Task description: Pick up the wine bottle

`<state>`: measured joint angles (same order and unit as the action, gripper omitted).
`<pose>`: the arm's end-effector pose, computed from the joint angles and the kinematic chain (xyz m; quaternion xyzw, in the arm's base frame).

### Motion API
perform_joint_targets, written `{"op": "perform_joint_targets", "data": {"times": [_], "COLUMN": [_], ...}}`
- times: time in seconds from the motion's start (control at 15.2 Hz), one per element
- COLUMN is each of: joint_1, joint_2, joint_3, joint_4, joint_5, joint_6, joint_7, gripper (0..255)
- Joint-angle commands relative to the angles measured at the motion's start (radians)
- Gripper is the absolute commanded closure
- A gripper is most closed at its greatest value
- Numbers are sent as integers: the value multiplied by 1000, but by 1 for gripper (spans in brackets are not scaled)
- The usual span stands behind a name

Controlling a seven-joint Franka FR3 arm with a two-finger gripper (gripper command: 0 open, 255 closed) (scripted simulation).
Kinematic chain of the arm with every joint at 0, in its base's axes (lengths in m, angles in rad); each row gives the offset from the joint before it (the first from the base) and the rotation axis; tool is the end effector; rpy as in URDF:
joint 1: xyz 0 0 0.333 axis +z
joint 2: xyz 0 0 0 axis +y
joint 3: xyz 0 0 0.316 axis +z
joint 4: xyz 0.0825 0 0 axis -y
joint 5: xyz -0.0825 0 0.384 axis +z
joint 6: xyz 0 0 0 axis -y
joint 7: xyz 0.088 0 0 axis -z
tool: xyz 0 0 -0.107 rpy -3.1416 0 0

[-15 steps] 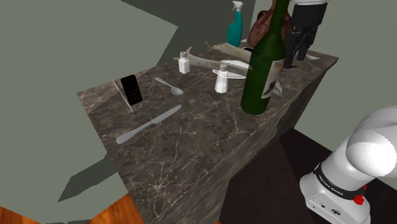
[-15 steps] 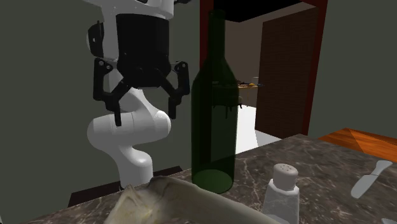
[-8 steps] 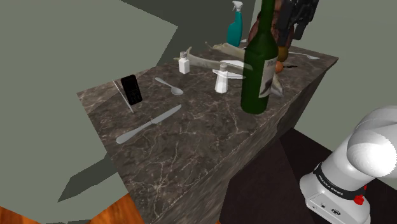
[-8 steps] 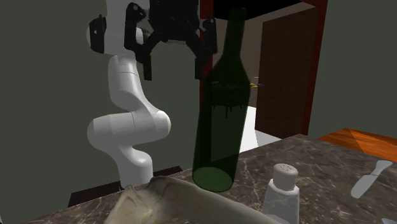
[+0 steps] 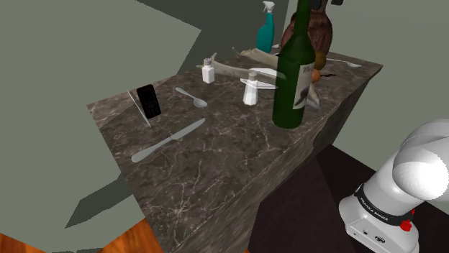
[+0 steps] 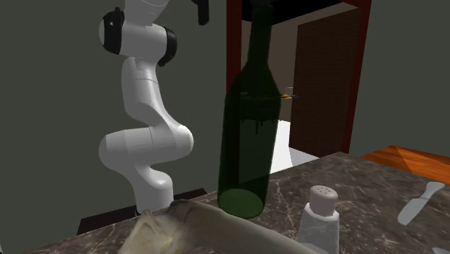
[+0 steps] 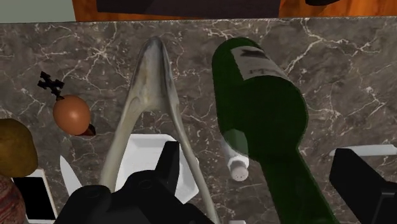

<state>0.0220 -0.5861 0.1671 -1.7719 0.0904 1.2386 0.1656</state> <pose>0.3026 0.1009 0.7559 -0.9996 -0.0148 -0.0227 0.0000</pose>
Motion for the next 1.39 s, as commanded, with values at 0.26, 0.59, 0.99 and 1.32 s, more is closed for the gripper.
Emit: {"op": "perform_joint_targets", "data": {"times": [0.26,0.59,0.99,1.32], "joint_1": [2,6,6,6], "joint_2": [13,-29,-30,-29], "joint_3": [30,29,28,29], "joint_4": [46,-56,-58,-56], "joint_5": [10,15,15,15], "joint_6": [0,60,61,60], "joint_7": [38,33,31,33], "gripper": [0,0,255,255]}}
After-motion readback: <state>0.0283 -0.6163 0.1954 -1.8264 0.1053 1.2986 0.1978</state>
